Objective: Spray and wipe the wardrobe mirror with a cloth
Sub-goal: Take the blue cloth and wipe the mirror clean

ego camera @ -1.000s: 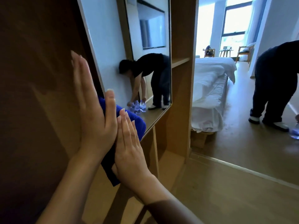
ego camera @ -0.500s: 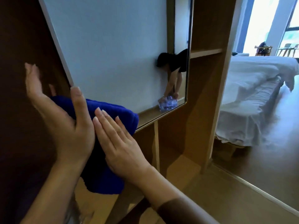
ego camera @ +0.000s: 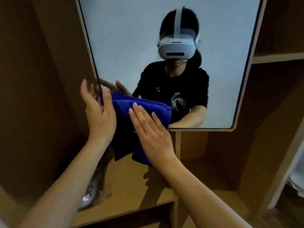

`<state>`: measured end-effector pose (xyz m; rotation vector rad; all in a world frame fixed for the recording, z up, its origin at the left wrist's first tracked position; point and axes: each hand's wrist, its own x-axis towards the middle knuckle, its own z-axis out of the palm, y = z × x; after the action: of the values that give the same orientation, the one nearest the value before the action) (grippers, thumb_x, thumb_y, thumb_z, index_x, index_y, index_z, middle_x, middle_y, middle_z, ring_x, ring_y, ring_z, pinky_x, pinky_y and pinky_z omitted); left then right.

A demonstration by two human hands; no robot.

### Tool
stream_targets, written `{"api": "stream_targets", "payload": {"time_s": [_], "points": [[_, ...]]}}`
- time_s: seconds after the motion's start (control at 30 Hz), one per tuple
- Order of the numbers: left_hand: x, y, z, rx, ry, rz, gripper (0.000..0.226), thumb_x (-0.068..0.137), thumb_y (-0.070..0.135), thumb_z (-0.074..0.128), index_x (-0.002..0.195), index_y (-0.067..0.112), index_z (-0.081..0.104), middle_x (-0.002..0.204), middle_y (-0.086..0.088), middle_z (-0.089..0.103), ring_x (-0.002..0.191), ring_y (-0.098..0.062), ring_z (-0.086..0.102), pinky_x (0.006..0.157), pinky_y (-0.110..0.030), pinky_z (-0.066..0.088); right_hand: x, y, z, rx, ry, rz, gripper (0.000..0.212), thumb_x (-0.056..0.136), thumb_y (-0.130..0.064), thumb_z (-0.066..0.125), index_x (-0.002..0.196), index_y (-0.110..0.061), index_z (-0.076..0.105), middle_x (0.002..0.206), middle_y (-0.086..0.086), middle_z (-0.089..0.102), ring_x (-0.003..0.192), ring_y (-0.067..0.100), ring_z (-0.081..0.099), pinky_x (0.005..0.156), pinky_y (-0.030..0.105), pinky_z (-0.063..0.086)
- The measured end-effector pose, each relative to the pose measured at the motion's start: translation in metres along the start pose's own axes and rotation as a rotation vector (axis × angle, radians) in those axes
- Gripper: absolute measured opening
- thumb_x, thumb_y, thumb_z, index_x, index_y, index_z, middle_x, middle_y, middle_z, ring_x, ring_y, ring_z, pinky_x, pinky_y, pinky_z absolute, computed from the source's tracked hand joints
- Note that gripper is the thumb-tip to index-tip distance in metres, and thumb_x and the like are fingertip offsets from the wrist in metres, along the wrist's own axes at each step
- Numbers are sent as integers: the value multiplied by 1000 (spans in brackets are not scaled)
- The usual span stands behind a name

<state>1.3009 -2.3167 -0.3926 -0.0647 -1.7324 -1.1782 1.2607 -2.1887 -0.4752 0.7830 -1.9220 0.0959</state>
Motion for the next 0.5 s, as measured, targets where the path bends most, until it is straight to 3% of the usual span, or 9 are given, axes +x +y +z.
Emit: {"api": "stream_targets", "payload": {"time_s": [0.13,0.27,0.4,0.5], "points": [[6,-1,13,11,74,-39,57,101,38,37,151,19,17,151,-1,38,136,-6,39,114,-31,33,-5,11,0,-13,26,-42,78,95,-16,50,154,-8,0,161,7,-2,149,20,-2,122,37,-3],[2,-1,8,16,78,-80,51,104,32,35,150,20,18,146,-3,44,123,-1,51,98,-10,41,-9,14,4,-2,79,-41,70,97,-12,40,154,-7,-1,162,5,-1,149,19,-4,122,37,-2],[5,0,-1,-94,72,-146,48,102,26,42,148,23,26,144,-2,45,125,-2,49,105,-20,41,-9,12,7,14,119,-24,70,98,-11,43,154,-7,1,161,4,2,149,18,1,122,37,0],[2,-2,-11,-180,60,-207,49,101,21,47,146,19,30,126,7,58,112,4,57,91,-13,47,-9,14,5,32,105,-22,69,97,-11,43,153,-8,3,161,5,6,149,18,3,122,36,-1]]}}
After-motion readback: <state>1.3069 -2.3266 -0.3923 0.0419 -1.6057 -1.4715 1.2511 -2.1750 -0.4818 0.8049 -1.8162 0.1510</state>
